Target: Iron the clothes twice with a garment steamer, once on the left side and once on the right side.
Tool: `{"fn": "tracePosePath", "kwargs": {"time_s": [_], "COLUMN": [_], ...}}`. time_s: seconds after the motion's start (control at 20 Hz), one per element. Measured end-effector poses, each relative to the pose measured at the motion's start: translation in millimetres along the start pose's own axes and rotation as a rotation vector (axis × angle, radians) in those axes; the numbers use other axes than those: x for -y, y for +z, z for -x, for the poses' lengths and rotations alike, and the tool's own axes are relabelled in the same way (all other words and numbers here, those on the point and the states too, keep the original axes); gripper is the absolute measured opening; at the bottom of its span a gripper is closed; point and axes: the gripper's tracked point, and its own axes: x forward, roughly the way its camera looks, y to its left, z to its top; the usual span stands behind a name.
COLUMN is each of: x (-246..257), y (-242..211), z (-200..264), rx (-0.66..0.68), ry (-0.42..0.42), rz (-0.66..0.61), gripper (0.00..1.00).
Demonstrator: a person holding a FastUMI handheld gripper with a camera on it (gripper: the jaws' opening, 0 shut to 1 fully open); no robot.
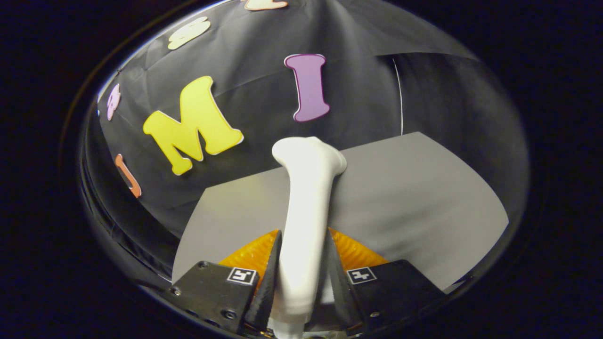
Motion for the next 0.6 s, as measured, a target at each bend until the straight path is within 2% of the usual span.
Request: {"fn": "tracePosePath", "kwargs": {"time_s": [0.2, 0.45, 0.6], "x": [-1, -3, -19], "y": [3, 25, 32], "z": [1, 36, 76], "rx": [0.011, 0.184, 0.275], "ry": [-0.038, -0.086, -0.052], "rz": [-0.059, -0.107, -0.144], "gripper": [0.42, 0.37, 0.36]}}
